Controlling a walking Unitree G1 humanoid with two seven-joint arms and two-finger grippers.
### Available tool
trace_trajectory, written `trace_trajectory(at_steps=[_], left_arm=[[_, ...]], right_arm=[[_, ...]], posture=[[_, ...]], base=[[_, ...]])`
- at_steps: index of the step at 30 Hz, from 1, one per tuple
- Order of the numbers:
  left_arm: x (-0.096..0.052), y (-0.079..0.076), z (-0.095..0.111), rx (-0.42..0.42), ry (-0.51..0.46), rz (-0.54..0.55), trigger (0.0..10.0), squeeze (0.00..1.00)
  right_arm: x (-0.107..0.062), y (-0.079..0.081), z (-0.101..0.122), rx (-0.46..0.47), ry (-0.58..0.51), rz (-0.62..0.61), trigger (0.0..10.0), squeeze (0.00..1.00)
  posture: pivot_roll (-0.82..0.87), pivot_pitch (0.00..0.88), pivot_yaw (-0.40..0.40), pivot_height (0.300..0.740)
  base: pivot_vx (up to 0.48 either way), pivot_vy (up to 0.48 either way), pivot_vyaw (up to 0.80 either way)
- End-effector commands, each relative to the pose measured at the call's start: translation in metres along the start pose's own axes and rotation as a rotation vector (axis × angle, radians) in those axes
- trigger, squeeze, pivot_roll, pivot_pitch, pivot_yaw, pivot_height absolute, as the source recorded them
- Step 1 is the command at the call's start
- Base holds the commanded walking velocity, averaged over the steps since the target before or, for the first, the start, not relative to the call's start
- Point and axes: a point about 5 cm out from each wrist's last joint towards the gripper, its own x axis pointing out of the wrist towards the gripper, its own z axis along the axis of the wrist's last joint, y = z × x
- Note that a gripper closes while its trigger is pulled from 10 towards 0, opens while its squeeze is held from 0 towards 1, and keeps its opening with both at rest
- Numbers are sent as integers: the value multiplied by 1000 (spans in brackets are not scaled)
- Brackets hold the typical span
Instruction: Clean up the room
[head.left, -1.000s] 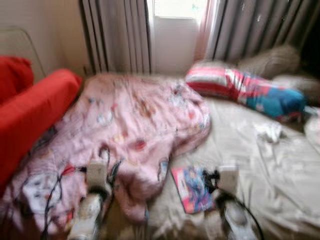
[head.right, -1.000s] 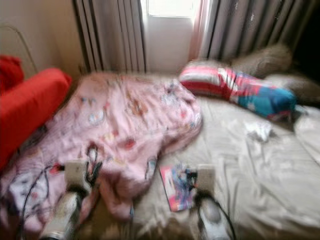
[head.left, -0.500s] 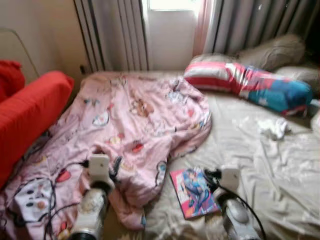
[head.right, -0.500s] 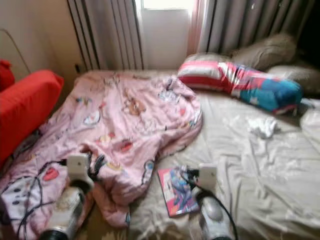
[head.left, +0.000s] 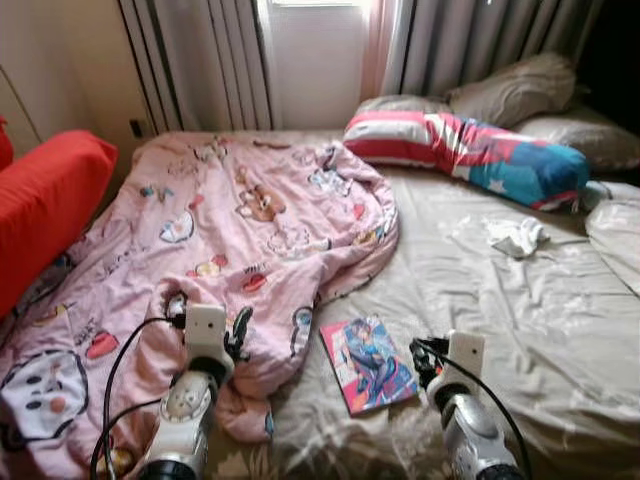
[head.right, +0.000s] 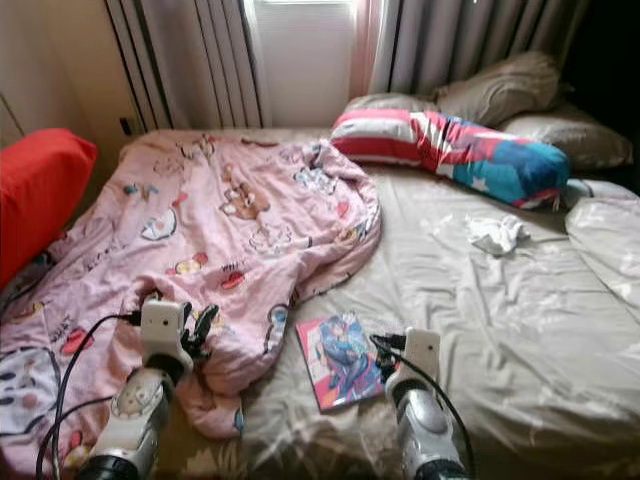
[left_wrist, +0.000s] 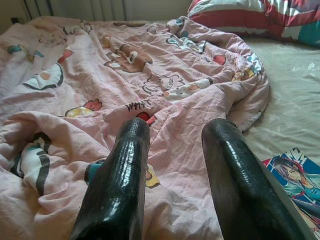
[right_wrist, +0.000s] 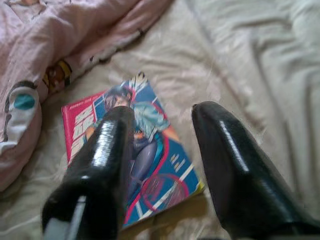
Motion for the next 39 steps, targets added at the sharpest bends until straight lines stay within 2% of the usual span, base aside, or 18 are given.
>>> trace_trajectory(at_steps=[1, 11, 14, 15, 16, 17, 28, 31, 33, 35, 36, 39], left_arm=[[-3, 1, 2, 1, -7, 4, 10000, 0], [-17, 2, -2, 4, 4, 11, 10000, 0], [-21, 2, 1, 5, 2, 10, 10000, 0], [-22, 2, 1, 5, 2, 10, 10000, 0], [-22, 2, 2, 6, 0, 10, 10000, 0], [-22, 3, 2, 7, 0, 10, 10000, 0], [-28, 1, 14, 17, -20, 15, 10000, 0], [-29, 1, 18, 18, -26, 15, 10000, 0], [-33, 2, 21, 24, -29, 20, 10000, 0], [-37, 4, 21, 27, -26, 26, 10000, 0], [-37, 4, 21, 27, -25, 26, 10000, 0], [-41, 6, 19, 26, -13, 38, 10000, 0]], right_arm=[[-1, -1, -4, 26, 28, -4, 10000, 1000], [-1, -2, -5, 61, 44, -13, 10000, 1000], [1, 3, -4, 85, 36, 6, 10000, 988], [1, 4, -3, 88, 33, 13, 10000, 463], [2, 6, -2, 85, 28, 21, 10000, 463], [2, 7, -1, 82, 22, 28, 10000, 0], [3, 19, 1, 132, -25, 37, 10000, 0], [4, 22, 6, 132, -72, 48, 10000, 0], [3, 27, 25, 34, -217, 67, 10000, 0], [-4, 28, 29, -4, -304, 82, 10000, 0], [-6, 28, 29, -5, -313, 85, 10000, 0], [-27, 21, 31, -105, -410, 90, 10000, 0]], posture=[[19, 175, -21, 613], [43, 207, -23, 613], [53, 218, -23, 613], [53, 218, -23, 613], [54, 224, -22, 613], [54, 224, -22, 613], [65, 279, -1, 613], [71, 302, 4, 613], [68, 333, 4, 613], [63, 342, 2, 613], [63, 342, 2, 613], [53, 362, 0, 613]], base=[[0, 0, 0], [0, 0, 0], [0, 0, 0], [0, 0, 0], [0, 0, 0], [0, 0, 0], [0, 0, 0], [0, 0, 0], [0, 0, 0], [0, 0, 0], [0, 0, 0], [0, 0, 0]])
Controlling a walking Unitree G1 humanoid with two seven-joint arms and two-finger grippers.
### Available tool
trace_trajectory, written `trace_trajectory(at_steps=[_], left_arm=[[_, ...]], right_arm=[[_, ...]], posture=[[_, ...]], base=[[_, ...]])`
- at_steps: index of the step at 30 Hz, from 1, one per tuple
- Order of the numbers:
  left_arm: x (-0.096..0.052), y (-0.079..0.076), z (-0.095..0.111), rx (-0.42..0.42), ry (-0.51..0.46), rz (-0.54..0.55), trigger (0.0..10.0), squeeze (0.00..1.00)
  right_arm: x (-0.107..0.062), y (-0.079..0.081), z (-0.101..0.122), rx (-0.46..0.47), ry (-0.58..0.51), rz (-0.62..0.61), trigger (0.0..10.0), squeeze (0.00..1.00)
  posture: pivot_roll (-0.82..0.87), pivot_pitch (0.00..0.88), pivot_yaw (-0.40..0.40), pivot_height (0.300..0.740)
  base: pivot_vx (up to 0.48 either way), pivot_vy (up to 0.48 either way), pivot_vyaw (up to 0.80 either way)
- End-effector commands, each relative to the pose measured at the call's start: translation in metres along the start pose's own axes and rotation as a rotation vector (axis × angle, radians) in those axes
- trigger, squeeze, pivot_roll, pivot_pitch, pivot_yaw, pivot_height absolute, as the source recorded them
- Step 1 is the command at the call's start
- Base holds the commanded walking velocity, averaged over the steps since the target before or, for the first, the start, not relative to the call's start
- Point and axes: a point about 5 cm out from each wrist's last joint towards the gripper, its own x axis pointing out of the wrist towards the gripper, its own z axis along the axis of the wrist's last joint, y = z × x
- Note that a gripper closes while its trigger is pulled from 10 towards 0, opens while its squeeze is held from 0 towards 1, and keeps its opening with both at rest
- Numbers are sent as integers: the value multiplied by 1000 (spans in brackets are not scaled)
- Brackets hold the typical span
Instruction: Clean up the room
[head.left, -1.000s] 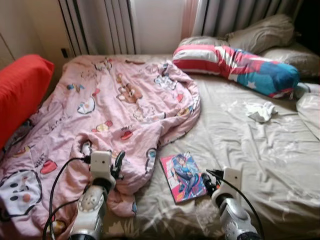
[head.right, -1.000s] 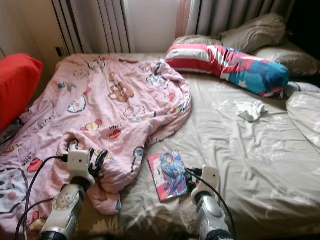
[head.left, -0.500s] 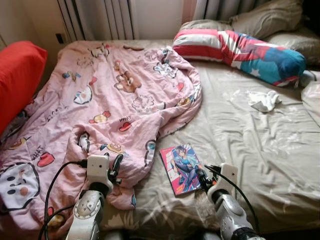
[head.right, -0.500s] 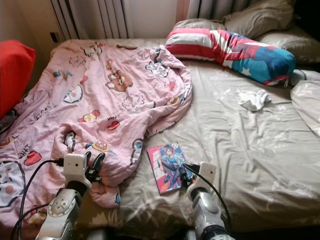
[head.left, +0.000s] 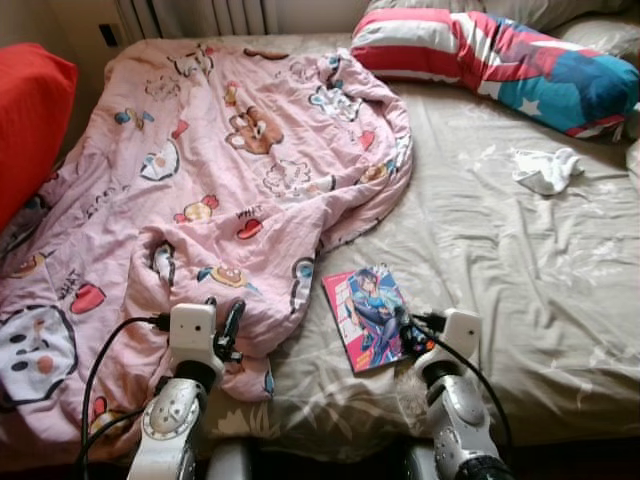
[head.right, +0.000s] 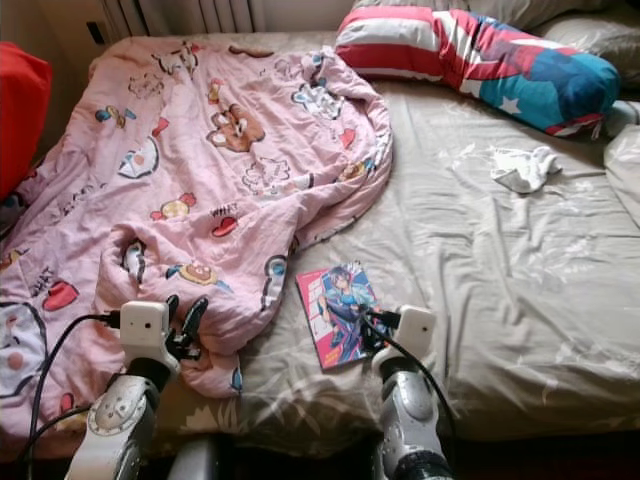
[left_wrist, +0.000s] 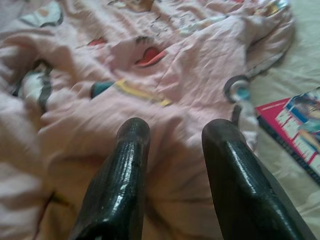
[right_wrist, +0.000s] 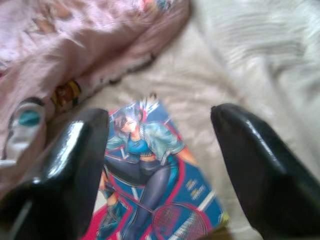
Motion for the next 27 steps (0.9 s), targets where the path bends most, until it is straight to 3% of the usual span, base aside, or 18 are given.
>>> trace_trajectory(at_steps=[1, 5, 9, 12, 15, 20, 27], left_arm=[[-6, 3, -5, 1, 31, 12, 10000, 0], [-13, 5, -5, 2, 43, 22, 10000, 0], [-18, 7, -5, 3, 50, 33, 10000, 0], [-23, 8, -8, 7, 64, 32, 10000, 0], [-23, 6, -8, 7, 72, 29, 10000, 0], [-25, 6, -3, 19, 68, 24, 10000, 0], [-34, 13, -1, 44, 87, 31, 10000, 0]], right_arm=[[-9, 0, 1, -37, -9, 2, 10000, 0], [-33, -10, 21, -126, -82, -21, 10000, 0], [-44, -15, 32, -125, -95, -75, 10000, 0], [-50, -10, 34, -121, -74, -70, 10000, 0], [-45, -7, 25, -113, -16, -74, 10000, 0], [-17, -5, 10, 38, 99, -115, 10000, 0], [22, -2, 8, 151, 151, -140, 10000, 0]], posture=[[46, 368, -3, 613], [40, 377, -8, 613], [38, 383, -6, 613], [32, 391, -5, 613], [35, 393, -4, 613], [75, 405, 7, 613], [109, 417, 18, 613]], base=[[0, 0, 0], [0, 0, 0], [0, 0, 0], [0, 0, 0], [0, 0, 0], [0, 0, 0], [0, 0, 0]])
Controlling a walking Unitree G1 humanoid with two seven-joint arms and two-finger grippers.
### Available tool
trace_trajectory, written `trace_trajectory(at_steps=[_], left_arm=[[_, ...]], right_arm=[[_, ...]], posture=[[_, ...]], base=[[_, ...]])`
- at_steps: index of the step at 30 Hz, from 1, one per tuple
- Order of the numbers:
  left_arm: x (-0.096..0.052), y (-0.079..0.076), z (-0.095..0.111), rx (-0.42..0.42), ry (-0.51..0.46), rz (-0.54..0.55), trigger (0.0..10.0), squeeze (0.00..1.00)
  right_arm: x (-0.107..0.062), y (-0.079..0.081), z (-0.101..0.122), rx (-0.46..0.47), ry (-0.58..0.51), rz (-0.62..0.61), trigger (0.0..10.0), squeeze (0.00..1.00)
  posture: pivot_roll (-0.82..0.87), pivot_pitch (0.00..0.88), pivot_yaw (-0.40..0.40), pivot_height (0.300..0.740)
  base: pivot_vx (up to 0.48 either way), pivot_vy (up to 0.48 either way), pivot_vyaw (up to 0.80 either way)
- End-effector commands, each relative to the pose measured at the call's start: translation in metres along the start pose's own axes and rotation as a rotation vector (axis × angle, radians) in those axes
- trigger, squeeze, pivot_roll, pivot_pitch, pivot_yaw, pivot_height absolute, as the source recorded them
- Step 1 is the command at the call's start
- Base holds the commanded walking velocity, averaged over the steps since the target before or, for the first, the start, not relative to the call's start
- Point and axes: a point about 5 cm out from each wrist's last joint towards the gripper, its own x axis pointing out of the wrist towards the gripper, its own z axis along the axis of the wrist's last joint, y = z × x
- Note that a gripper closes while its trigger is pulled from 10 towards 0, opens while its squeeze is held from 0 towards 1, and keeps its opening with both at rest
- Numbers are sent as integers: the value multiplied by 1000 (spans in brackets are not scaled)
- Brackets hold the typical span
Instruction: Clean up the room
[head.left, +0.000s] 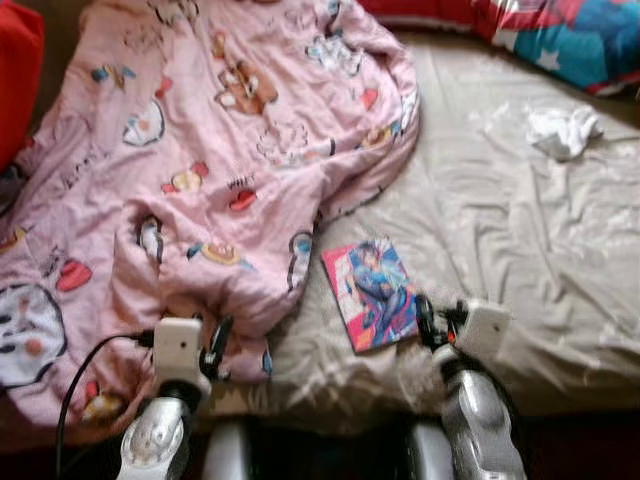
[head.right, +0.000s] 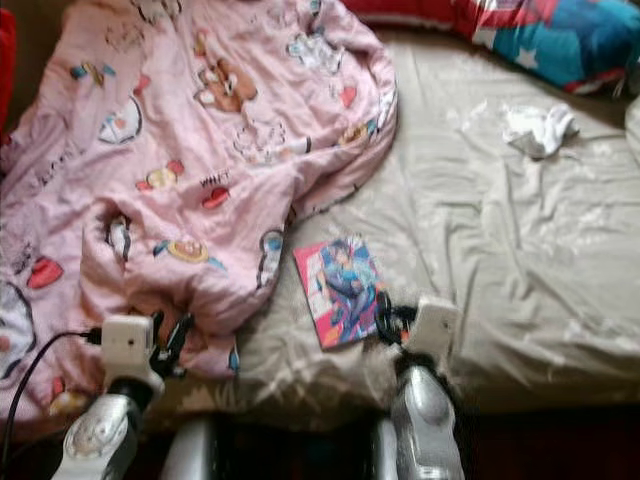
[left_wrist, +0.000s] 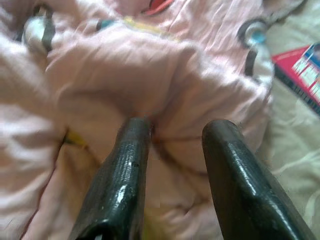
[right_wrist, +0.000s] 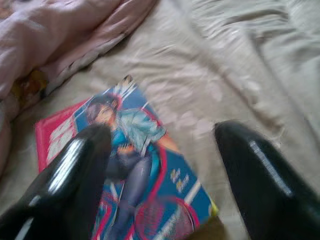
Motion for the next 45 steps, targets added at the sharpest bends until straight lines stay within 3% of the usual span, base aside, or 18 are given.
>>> trace_trajectory(at_steps=[1, 5, 6, 20, 24, 30, 33, 45], left_arm=[[-8, 5, -4, 15, 30, 9, 10000, 0], [-11, 4, -4, 19, 40, 6, 10000, 0], [-12, 4, -4, 21, 43, 4, 10000, 0], [-17, 7, -6, 32, 65, 5, 10000, 0], [-20, 7, -5, 37, 69, 3, 10000, 0], [-26, 8, -7, 41, 88, 2, 10000, 0], [-28, 9, -7, 51, 99, -2, 10000, 0], [-35, 11, -5, 54, 111, -2, 10000, 0]], right_arm=[[-1, -8, -14, 55, 67, -45, 10000, 0], [6, -10, -22, 125, 131, -66, 10000, 0], [6, -13, -26, 102, 155, -76, 10000, 0], [1, -26, -33, 202, 116, -141, 10000, 0], [1, -26, -40, 276, 165, -143, 10000, 0], [1, -26, -42, 297, 172, -148, 10000, 0], [-1, -26, -48, 358, 204, -152, 10000, 0], [-9, -30, -58, 462, 218, -183, 10000, 0]], posture=[[110, 416, 18, 613], [118, 416, 22, 613], [118, 417, 22, 613], [131, 428, 32, 613], [137, 437, 38, 613], [145, 455, 45, 613], [156, 467, 51, 613], [162, 495, 58, 613]], base=[[0, 0, 0], [0, 0, 0], [0, 0, 0], [0, 0, 0], [0, 0, 0], [0, 0, 0], [0, 0, 0], [0, 0, 0]])
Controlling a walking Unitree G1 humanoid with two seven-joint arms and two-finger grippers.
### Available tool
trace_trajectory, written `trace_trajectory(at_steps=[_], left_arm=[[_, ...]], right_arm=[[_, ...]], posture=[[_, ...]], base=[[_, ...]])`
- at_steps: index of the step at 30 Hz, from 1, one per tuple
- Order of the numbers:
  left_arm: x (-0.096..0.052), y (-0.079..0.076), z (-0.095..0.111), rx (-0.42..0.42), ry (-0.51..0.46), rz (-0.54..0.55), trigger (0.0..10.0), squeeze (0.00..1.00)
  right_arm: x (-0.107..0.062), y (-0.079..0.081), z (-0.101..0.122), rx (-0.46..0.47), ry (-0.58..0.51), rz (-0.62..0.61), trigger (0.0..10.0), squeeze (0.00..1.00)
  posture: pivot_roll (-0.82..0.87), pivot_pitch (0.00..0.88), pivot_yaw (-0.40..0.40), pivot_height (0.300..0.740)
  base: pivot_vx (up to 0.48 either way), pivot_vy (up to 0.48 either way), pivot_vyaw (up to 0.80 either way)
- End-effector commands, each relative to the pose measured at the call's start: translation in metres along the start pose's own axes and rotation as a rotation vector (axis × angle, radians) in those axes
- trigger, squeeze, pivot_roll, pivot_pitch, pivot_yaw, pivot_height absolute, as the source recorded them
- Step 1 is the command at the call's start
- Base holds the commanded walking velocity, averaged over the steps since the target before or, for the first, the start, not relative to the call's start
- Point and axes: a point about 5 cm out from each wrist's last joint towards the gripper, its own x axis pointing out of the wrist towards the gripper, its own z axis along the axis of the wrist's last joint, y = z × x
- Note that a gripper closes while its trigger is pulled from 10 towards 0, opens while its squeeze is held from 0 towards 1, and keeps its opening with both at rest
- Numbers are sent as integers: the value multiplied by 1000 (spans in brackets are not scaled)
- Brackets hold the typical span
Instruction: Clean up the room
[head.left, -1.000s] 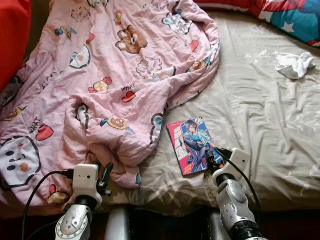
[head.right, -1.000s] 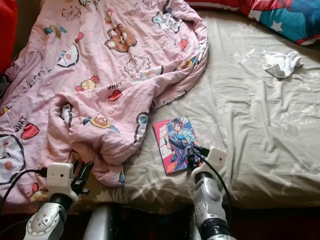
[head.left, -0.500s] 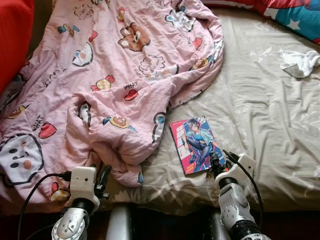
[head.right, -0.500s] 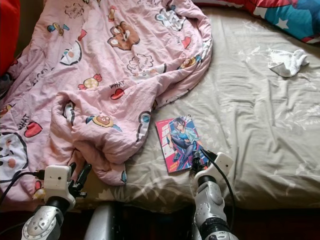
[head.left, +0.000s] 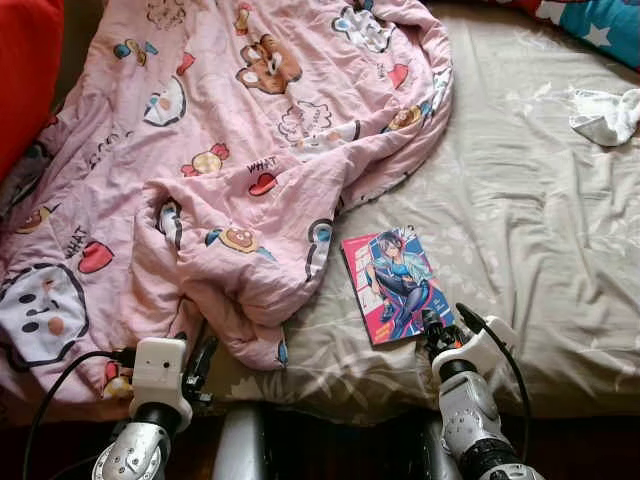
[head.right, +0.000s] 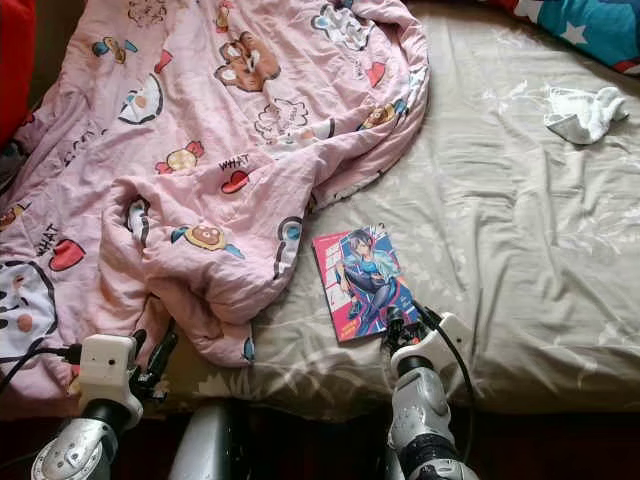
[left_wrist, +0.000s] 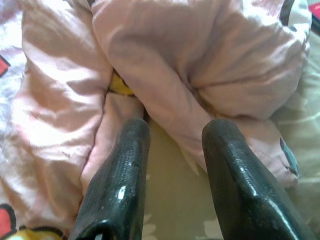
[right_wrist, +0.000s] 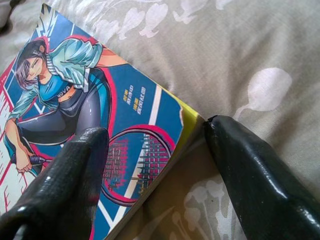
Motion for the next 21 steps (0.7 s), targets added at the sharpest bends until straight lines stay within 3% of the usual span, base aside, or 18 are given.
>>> trace_trajectory(at_steps=[1, 12, 17, 19, 21], left_arm=[[-8, 0, -6, 4, 38, 0, 10000, 0], [-13, 0, -6, 19, 45, -7, 10000, 0], [-14, 1, -6, 22, 53, -6, 10000, 0], [-14, 1, -6, 22, 53, -6, 10000, 0], [-15, 1, -7, 23, 59, -7, 10000, 0]], right_arm=[[-11, -16, -22, 67, 84, -65, 10000, 0], [-14, -14, -35, 228, 139, -52, 10000, 0], [-15, 3, -47, 271, 207, 32, 10000, 0], [-15, 3, -47, 271, 207, 32, 10000, 0], [-15, 15, -54, 262, 257, 85, 10000, 0]], posture=[[163, 501, 59, 613], [175, 510, 63, 613], [186, 518, 69, 613], [186, 518, 69, 613], [187, 512, 68, 613]], base=[[0, 0, 0], [0, 0, 0], [0, 0, 0], [0, 0, 0], [0, 0, 0]])
